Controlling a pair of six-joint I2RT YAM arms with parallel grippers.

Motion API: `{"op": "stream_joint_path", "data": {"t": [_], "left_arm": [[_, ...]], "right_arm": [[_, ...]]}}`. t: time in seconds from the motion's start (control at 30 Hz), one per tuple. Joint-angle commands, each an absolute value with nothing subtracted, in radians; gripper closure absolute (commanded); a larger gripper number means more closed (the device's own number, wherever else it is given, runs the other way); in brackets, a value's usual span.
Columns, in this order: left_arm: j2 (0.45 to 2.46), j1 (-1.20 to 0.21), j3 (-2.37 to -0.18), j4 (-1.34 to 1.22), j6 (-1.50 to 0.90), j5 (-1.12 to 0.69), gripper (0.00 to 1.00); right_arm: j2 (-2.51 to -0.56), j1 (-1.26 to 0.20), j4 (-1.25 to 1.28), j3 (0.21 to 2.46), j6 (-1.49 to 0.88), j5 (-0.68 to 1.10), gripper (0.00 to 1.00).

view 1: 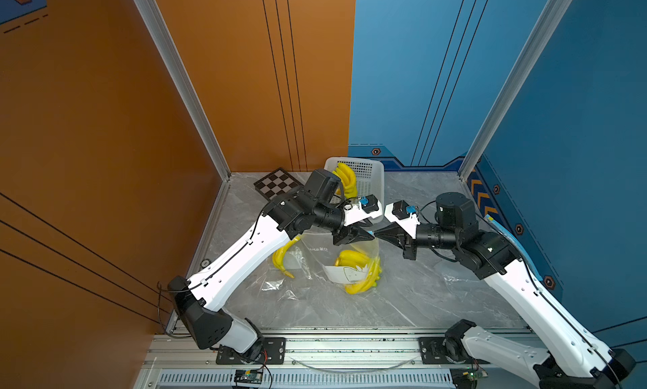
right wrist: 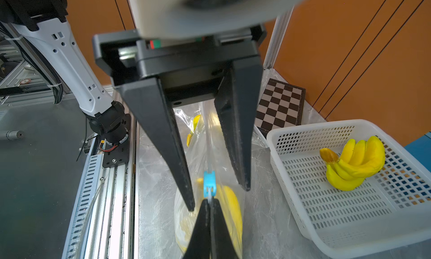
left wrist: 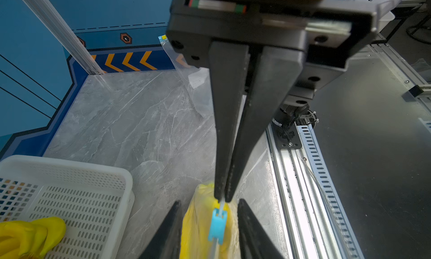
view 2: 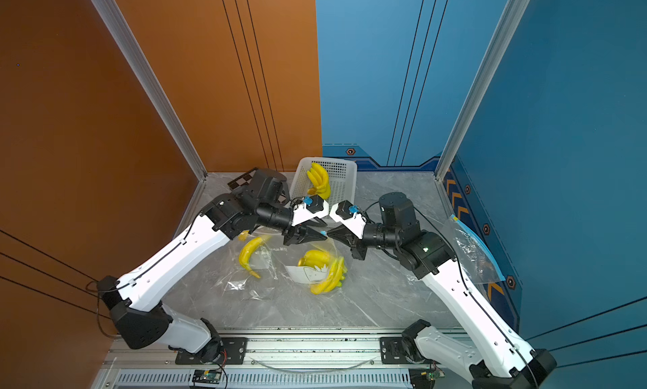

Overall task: Open the zip-top bag and take out the banana
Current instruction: Unzip the zipper on the zipper food storage bag.

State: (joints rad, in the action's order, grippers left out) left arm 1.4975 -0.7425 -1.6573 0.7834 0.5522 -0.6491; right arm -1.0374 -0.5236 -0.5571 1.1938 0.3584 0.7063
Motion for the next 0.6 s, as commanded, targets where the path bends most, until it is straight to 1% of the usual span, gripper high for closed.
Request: {"op": "stream_joint_path", "data": {"t": [0.0, 0.07, 0.4, 0.43, 0.5, 0.57], "left_arm": [[1.498, -0.752, -1.682, 0.821, 0.566, -0.671, 0.72], [1.503, -0.750, -1.690, 0.820, 0.566, -0.671, 0.75], [1.527, -0.765, -1.729, 0.820, 0.554, -0.679, 0.74], [1.528, -0.766, -1.727, 0.819, 0.553, -0.680, 0.76], [1.526, -0.767, -1.723, 0.821, 0.552, -0.677, 0.84], [1.524, -0.765, -1.719, 0.821, 0.552, -0.678, 0.86]], "right_arm": [[-1.016, -0.514, -0.541, 1.183, 0.348, 0.732, 1.00], [-1.013, -0.513, -0.541, 1.178, 0.348, 0.731, 1.00], [-1.012, -0.512, -0.541, 1.174, 0.337, 0.737, 1.00], [-1.012, -0.512, -0.541, 1.172, 0.336, 0.737, 1.00], [-1.012, -0.512, -0.541, 1.173, 0.336, 0.736, 1.00], [-1.015, -0.512, -0.541, 1.174, 0.336, 0.738, 1.00]]}}
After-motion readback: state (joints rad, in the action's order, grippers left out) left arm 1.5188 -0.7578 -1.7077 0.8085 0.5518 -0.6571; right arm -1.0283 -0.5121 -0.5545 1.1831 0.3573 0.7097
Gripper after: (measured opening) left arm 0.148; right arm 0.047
